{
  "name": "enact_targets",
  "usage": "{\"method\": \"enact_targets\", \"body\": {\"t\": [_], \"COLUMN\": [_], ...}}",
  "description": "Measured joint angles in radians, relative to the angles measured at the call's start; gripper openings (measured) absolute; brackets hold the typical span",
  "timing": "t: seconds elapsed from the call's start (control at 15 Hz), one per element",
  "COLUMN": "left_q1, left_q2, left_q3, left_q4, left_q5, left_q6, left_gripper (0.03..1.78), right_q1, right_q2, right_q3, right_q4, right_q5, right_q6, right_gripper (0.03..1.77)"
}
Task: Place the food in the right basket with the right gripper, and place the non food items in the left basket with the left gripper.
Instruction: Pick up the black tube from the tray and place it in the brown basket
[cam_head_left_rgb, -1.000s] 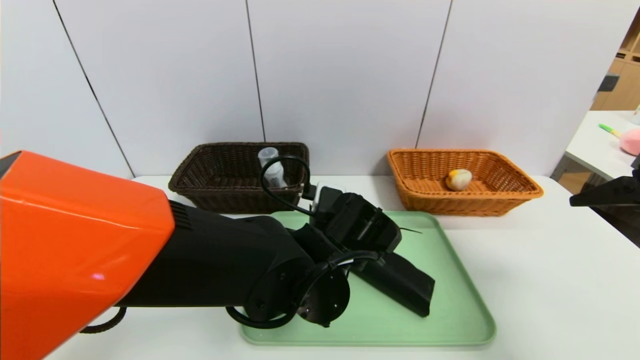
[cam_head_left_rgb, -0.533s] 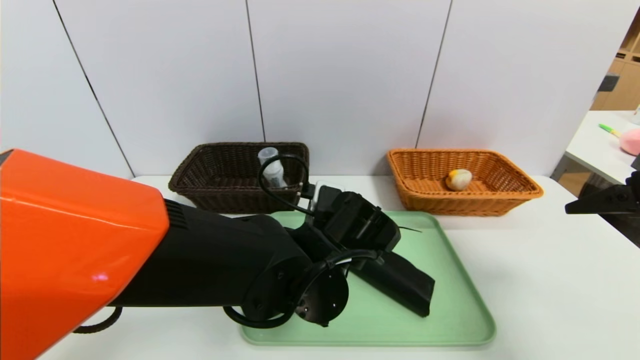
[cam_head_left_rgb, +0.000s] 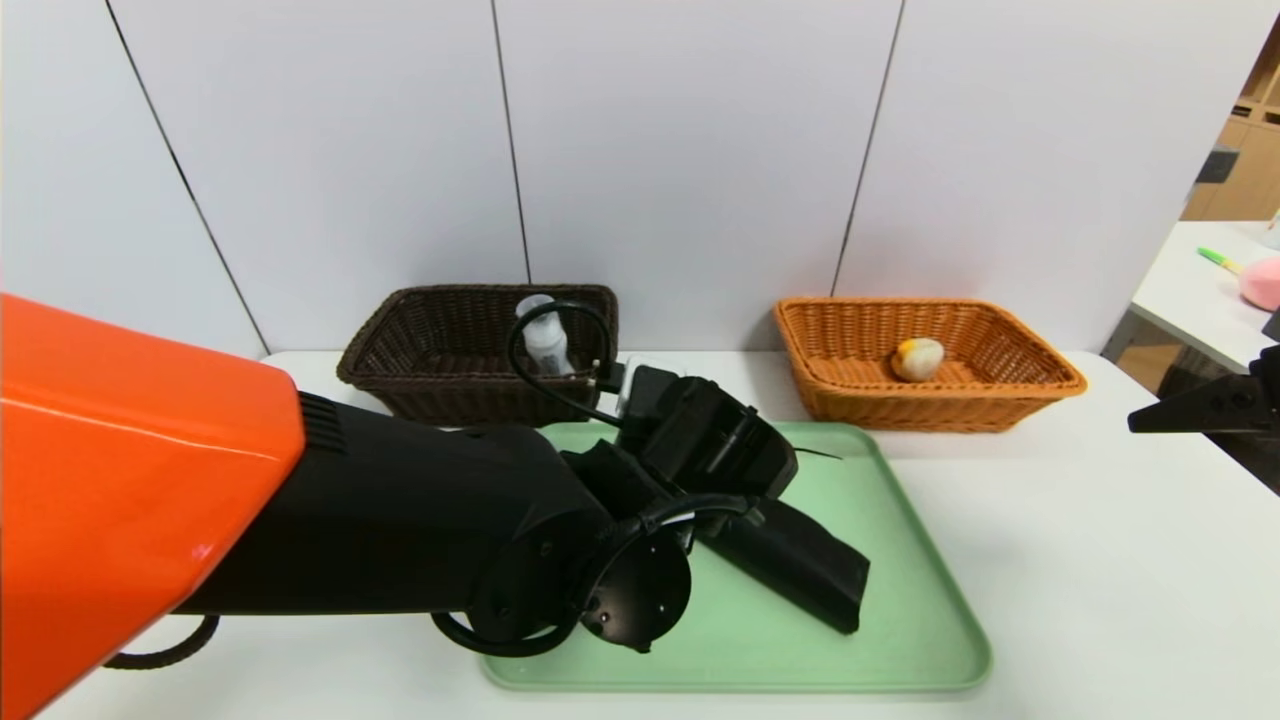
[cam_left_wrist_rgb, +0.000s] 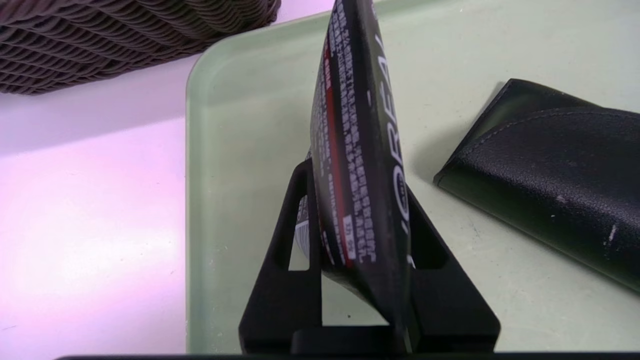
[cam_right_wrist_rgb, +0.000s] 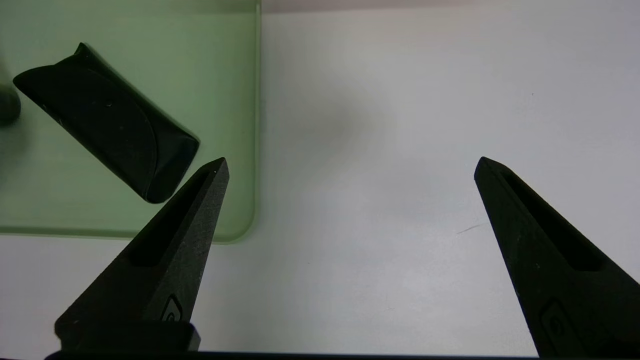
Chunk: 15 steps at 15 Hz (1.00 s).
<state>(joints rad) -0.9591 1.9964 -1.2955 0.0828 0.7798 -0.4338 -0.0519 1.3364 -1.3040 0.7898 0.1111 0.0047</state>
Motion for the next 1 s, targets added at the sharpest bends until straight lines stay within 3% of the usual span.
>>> {"method": "enact_targets", "body": {"t": [0.8,1.0], "left_q1": [-0.039,-0.005], "left_q2": [-0.185,-0.250], "left_q3": [0.000,-0.005], "left_q4": [0.021,0.020], "left_q5": [-0.008,-0.059], "left_q6": [0.091,0.170], "left_gripper": [0.38,0.38], "right_q1": [0.008,0.008], "right_q2": [-0.031,-0.036], "right_q3": [0.057,0.059], "right_q4": [-0.001,-0.001], "right_q5": [0.001,0.001], "right_q6": [0.000,0.001], "right_gripper": [1.70,1.70]}}
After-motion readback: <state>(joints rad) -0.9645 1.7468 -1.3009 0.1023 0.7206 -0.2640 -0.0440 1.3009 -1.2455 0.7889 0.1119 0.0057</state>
